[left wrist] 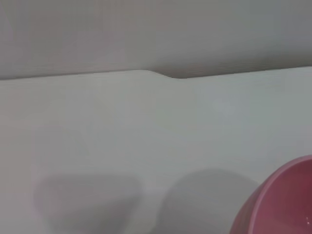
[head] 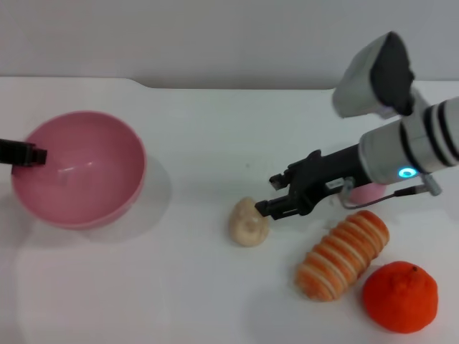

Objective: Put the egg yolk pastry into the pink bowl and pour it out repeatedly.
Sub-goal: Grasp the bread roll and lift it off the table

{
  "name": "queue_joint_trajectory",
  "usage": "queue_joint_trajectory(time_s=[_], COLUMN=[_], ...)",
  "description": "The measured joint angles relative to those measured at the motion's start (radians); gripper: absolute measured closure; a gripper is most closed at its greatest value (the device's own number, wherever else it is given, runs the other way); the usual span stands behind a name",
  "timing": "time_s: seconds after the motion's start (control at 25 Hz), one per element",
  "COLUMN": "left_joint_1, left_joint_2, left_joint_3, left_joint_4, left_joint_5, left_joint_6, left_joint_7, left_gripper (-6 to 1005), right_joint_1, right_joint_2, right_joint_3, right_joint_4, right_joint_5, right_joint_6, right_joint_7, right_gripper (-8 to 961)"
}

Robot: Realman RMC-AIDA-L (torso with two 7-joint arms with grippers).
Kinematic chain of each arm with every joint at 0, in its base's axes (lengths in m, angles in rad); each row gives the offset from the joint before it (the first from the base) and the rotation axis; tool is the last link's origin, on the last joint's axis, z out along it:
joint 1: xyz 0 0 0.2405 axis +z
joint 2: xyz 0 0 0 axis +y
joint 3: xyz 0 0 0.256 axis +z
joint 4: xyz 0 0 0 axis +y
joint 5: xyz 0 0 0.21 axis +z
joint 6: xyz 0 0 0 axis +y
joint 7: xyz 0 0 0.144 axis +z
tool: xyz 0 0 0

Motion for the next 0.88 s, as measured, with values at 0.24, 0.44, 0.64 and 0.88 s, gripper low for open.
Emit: queue_joint_trajectory(time_s=[0.24,0.44,0.64,0.88], left_joint_1=[0.031,0.023,0.016,0.011], left_joint_2=[0.000,0.000,0.000,0.000], left_joint_3=[0.028,0.060,0.083,0.089], left_joint_4=[0.059,0.055,0.052,0.051], left_joint_5=[-0.005,-0.005,-0.005,-0.006], left_joint_6=[0.024,0.022,0.021,0.021], left_joint_7=[-0.020,-0.021,-0.021,-0.023], left_gripper=[1001,1001,1001,1001], right_joint_1=[0.012,0.031,0.052,0.045], right_joint_2=[0.004,0.006,0.007,-0.002], right_joint_3=[-0.135,-0.265,-0.320,-0.306], right_joint_4=[0.083,0.164,0.224,0.221], right_joint_5=[0.063,0.173,0.192,0.193], right_joint_6=[0.161,0.292,0.350,0.338], right_joint_7=[0.038,0.041,0.057,0.074], right_gripper=[353,360,392,431])
